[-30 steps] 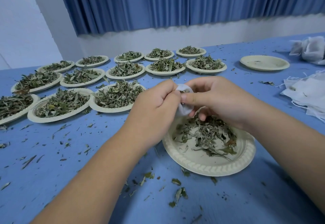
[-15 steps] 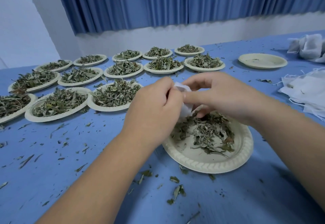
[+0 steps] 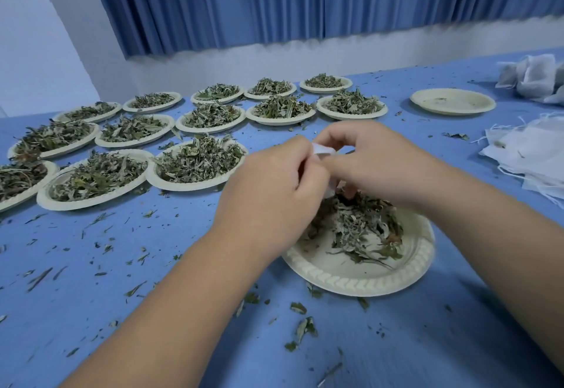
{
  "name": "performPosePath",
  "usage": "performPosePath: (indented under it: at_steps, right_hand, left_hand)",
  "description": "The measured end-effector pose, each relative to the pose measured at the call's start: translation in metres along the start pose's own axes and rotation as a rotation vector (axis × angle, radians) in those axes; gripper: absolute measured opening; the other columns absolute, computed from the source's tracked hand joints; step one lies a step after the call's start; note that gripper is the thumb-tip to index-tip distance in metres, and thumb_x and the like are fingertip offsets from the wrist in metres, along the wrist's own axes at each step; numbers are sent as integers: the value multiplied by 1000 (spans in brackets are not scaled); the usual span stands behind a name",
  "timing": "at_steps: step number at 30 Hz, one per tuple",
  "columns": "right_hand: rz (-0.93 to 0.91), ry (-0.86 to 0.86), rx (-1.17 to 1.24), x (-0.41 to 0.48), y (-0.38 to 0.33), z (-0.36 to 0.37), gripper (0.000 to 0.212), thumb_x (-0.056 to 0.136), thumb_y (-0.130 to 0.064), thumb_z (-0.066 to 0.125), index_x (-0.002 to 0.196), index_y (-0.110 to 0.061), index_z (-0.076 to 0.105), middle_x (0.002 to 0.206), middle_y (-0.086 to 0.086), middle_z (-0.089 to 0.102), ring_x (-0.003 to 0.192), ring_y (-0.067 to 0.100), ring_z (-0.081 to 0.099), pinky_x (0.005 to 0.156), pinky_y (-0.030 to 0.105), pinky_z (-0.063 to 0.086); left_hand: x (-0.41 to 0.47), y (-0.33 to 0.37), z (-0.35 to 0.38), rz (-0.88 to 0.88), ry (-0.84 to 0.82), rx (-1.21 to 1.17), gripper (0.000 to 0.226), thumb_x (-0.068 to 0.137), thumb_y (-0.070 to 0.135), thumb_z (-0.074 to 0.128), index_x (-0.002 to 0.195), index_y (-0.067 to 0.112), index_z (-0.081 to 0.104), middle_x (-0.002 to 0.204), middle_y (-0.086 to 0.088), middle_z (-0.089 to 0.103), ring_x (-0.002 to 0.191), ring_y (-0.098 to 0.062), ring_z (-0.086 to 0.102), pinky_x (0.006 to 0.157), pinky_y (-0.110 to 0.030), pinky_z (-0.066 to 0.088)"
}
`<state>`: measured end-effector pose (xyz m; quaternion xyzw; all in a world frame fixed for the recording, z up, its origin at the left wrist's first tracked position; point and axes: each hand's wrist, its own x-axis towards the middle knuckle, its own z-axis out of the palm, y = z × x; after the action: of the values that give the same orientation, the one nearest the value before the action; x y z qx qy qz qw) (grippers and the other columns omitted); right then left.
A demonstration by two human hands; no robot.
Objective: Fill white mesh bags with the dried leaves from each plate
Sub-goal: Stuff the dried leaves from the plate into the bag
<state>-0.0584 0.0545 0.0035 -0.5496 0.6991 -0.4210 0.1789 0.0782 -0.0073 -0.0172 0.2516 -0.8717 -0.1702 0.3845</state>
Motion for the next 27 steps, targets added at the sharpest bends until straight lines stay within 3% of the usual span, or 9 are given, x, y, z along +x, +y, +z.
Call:
performPosePath:
  at_steps: [3, 6, 8, 11, 13, 15, 19, 23, 27]
  right_hand:
    - [10, -60, -2, -8, -2, -17, 21, 75, -46, 69, 83, -26, 67, 83, -5, 69, 60, 8, 62, 50, 20, 49]
    - [4, 36, -130, -9, -5, -15, 32, 71, -56, 64, 78, -26, 66, 77, -1, 68, 48, 5, 56, 48, 27, 46]
    - [14, 97, -179, -8, -6, -5, 28, 74, -50, 62, 78, -23, 65, 70, -2, 67, 45, 6, 56, 48, 30, 48]
    - [48, 64, -137, -5, -1, 6, 7, 84, -25, 60, 80, -20, 63, 68, -1, 64, 50, 19, 65, 50, 33, 56]
    - [86, 24, -60, -4, 1, 5, 8, 85, -14, 59, 82, -20, 62, 69, -1, 65, 47, 18, 65, 49, 27, 54]
    - [115, 7, 41, -4, 3, 1, 10, 83, -9, 60, 83, -18, 64, 67, -2, 65, 50, 18, 66, 56, 31, 57]
    - [92, -35, 96, -3, 4, -9, 16, 77, -3, 60, 84, -16, 67, 68, 0, 64, 53, 14, 60, 52, 25, 54]
    - [78, -76, 111, -4, 5, -10, 15, 80, -2, 62, 86, -13, 68, 68, 2, 63, 54, 12, 56, 49, 18, 47]
    - [58, -180, 56, -6, 4, -24, 17, 79, -25, 75, 95, -22, 69, 85, 1, 68, 67, 10, 62, 60, 23, 51]
  left_hand:
    - [1, -4, -4, -112, 24, -57, 33, 83, 44, 38, 65, 18, 47, 51, 4, 49, 54, -14, 45, 55, -40, 44]
    - [1, -2, -5, -125, -1, -86, 34, 84, 45, 37, 71, 18, 53, 58, -1, 62, 62, -20, 59, 64, -48, 50]
    - [0, 0, -3, -98, -31, -67, 34, 84, 46, 37, 72, 18, 54, 59, -1, 63, 62, -21, 60, 63, -47, 50]
    - [-3, 3, 1, -41, -63, 10, 31, 86, 45, 40, 73, 20, 53, 59, 3, 62, 61, -19, 59, 61, -45, 49]
    - [-4, 2, 2, -40, -52, 36, 27, 87, 43, 46, 72, 22, 53, 57, 5, 60, 59, -17, 56, 59, -42, 49]
    - [-4, 2, 0, -64, -19, 34, 24, 84, 41, 48, 71, 22, 55, 56, 5, 58, 58, -17, 54, 57, -41, 49]
    - [-3, 1, -3, -116, 5, 24, 23, 85, 37, 53, 69, 21, 57, 57, 4, 59, 56, -19, 54, 56, -41, 50]
    - [-3, 4, -3, -131, -35, 67, 30, 73, 51, 46, 67, 22, 53, 52, 5, 52, 56, -18, 50, 55, -33, 45]
    - [-1, 3, -3, -187, -40, 22, 26, 74, 45, 47, 69, 22, 54, 56, 4, 57, 60, -17, 58, 58, -38, 50]
